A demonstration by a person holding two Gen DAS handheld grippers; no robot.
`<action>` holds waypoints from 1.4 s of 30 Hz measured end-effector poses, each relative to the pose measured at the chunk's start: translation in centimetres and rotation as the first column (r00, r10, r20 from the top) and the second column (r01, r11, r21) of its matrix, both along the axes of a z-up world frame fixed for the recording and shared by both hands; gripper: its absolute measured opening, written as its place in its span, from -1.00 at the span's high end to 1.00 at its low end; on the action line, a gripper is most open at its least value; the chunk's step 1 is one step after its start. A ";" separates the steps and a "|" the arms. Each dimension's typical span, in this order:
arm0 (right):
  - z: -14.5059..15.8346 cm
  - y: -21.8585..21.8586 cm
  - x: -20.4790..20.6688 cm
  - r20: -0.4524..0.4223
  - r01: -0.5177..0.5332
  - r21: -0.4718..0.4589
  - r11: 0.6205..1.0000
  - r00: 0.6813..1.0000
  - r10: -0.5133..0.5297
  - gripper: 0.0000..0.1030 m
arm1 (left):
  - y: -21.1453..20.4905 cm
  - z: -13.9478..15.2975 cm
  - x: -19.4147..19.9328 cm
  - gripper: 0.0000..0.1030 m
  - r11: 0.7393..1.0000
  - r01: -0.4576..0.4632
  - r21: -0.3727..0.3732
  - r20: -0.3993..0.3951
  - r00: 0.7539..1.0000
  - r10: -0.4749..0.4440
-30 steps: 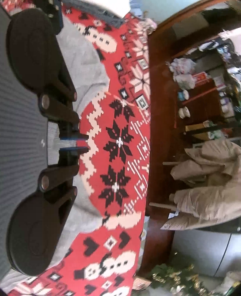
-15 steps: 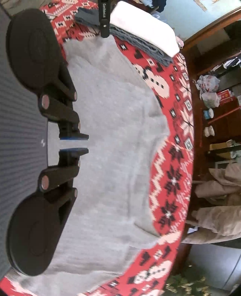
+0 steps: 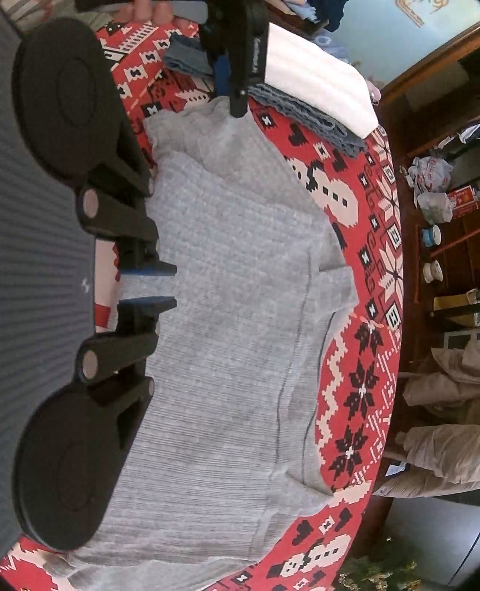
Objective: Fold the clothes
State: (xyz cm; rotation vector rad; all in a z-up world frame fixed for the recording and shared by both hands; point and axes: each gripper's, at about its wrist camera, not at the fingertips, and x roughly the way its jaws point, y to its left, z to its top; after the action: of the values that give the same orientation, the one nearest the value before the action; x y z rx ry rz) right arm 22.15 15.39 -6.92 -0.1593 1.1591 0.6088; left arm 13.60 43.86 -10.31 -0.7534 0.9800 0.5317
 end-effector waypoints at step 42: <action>-3.5 14.6 -9.8 0.065 -0.405 -0.032 0.914 0.911 0.406 0.98 | 1.3 0.4 0.8 0.87 0.901 0.422 0.097 -0.024 0.906 -0.422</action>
State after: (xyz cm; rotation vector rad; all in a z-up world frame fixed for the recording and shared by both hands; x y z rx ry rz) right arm 12.35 30.03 -10.42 -0.4418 1.0684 0.9529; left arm 14.36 45.15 -9.91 -0.4290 1.0741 0.1998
